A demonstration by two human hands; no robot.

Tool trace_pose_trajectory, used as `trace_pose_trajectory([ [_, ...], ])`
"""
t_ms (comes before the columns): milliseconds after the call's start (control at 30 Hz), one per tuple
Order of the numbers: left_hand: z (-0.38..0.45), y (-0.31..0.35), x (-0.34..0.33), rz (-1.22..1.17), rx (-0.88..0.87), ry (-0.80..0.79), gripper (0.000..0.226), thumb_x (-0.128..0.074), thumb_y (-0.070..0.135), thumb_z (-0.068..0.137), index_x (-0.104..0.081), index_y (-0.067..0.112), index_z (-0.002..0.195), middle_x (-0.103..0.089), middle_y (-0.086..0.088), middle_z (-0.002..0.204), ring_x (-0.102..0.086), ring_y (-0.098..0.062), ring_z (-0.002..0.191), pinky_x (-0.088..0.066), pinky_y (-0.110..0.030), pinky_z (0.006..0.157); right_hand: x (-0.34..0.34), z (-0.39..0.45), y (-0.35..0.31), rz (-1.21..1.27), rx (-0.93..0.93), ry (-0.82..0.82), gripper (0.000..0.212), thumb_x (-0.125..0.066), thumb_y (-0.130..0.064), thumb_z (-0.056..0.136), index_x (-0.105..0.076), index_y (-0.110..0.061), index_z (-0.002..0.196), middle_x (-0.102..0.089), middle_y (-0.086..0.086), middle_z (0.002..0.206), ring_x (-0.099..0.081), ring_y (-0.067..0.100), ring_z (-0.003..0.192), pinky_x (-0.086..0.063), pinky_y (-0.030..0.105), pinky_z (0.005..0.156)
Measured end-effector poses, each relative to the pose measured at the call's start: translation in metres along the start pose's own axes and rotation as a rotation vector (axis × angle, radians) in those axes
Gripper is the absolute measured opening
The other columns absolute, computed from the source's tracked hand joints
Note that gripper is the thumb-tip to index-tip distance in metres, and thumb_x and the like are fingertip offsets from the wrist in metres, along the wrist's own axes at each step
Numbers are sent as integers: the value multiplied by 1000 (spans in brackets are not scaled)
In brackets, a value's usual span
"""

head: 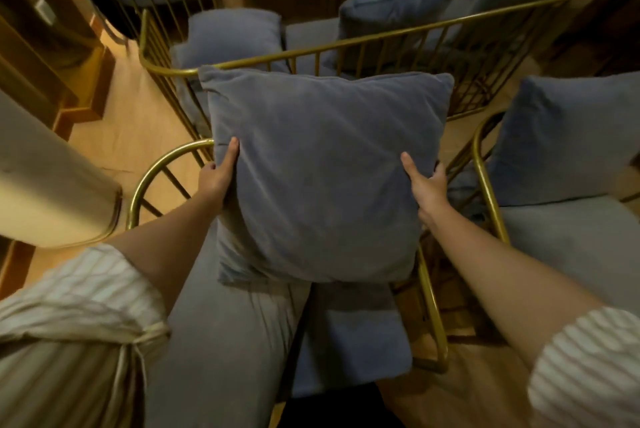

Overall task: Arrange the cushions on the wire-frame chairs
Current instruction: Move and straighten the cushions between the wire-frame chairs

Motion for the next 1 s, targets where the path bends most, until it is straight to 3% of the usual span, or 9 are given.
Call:
trace_pose_trajectory([
  [200,-34,77,-1,110,-162,-3,123,-50,94,55,-31,16,149,-38,-9,154,-38,-36,138,-26,-51,115,25,-32,-42,107,17,75,72,-74,-51,85,-47,-17,142,-59,-2,127,-59,24,122,-51,41,104],
  [300,-46,101,-25,168,-165,-42,117,-43,93,61,-31,17,150,-35,-10,156,-36,-37,140,-24,-52,116,54,-38,-62,141,14,170,70,-70,-48,88,-46,-15,145,-57,6,141,-57,27,126,-49,46,107],
  [400,-54,115,-62,226,-173,-86,98,-33,86,76,-38,18,146,-43,-12,150,-43,-36,134,-30,-50,114,97,-36,-80,166,-3,311,61,-68,-42,91,-50,-7,138,-60,10,137,-60,28,122,-50,44,106],
  [467,-63,121,-97,262,-228,-154,88,-24,79,83,-42,18,144,-46,-12,148,-46,-35,131,-34,-48,113,135,-34,-89,182,-20,356,56,-67,-39,91,-56,1,128,-65,15,128,-64,31,114,-53,46,100],
  [633,-96,123,-200,346,-216,-259,98,-17,82,83,-32,12,150,-36,-16,155,-37,-40,137,-27,-51,116,231,-27,-107,235,22,417,54,-67,-28,89,-59,10,126,-70,22,120,-69,34,104,-57,46,94],
  [833,-141,119,-331,411,-251,-355,92,-21,76,87,-32,9,150,-35,-16,155,-36,-39,139,-27,-49,114,350,2,-114,180,-4,465,58,-72,-38,85,-54,-13,134,-66,5,124,-66,22,100,-54,38,89],
  [900,-152,110,-378,417,-222,-392,90,-24,75,88,-33,9,149,-36,-17,154,-36,-40,138,-28,-51,114,391,18,-111,157,16,521,59,-74,-37,84,-50,-15,134,-64,5,123,-63,18,92,-52,36,84],
  [1000,-166,91,-445,435,-175,-439,89,-28,73,89,-33,9,150,-37,-17,154,-39,-41,136,-32,-51,114,452,48,-98,83,-12,568,63,-76,-39,84,-48,-16,135,-59,5,126,-60,22,101,-51,40,91],
])
Point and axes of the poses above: each hand's wrist, its own z-axis towards the middle knuckle, its own x-axis out of the back of the hand, y = z × x, the point moved 2 cm from there along z, towards the middle knuckle
